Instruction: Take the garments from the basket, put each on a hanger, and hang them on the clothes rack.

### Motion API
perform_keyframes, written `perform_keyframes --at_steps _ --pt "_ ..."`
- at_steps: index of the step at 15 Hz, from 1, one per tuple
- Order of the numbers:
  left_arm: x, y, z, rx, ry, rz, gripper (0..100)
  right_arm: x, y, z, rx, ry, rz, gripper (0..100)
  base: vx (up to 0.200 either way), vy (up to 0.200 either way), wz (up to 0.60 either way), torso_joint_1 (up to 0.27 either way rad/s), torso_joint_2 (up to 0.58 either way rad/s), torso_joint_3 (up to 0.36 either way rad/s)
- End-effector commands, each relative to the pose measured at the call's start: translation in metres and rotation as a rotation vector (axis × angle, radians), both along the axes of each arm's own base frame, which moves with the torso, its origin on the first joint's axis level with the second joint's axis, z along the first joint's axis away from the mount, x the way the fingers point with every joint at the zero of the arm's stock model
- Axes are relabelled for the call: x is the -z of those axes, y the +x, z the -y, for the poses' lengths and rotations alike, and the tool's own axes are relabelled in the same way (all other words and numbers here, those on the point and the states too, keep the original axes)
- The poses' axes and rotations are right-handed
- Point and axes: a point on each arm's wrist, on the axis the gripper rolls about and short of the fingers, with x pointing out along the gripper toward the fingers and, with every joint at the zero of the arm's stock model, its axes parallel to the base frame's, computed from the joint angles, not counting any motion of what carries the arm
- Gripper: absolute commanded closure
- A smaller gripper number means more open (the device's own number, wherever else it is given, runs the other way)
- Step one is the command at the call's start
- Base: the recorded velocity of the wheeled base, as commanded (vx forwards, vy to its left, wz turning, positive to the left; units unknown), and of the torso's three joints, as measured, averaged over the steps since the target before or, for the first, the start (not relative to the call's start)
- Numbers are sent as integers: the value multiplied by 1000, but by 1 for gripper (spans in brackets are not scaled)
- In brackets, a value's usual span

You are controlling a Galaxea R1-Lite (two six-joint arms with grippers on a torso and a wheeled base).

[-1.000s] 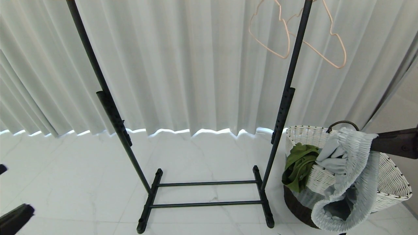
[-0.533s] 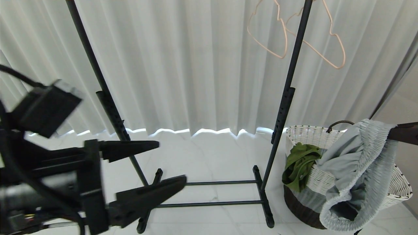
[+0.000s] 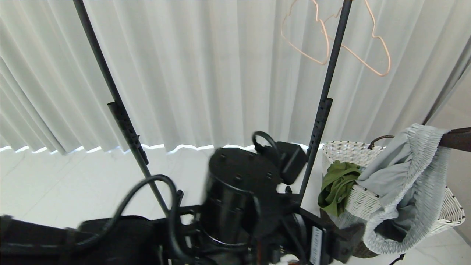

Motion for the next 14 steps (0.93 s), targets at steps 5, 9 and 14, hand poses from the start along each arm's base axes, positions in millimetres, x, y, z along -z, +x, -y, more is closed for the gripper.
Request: perform_keyframes --at_steps 5,9,14 --pt "73 10 109 -71 50 -56 0 -4 -7 0 -30 12 19 100 0 0 0 0 0 0" --pt "109 32 118 -174 106 -63 0 -5 -10 1 -31 19 26 100 0 0 0 0 0 0" --pt "122 56 113 -279 90 -110 0 -6 -16 6 -29 26 38 100 0 0 0 0 0 0"
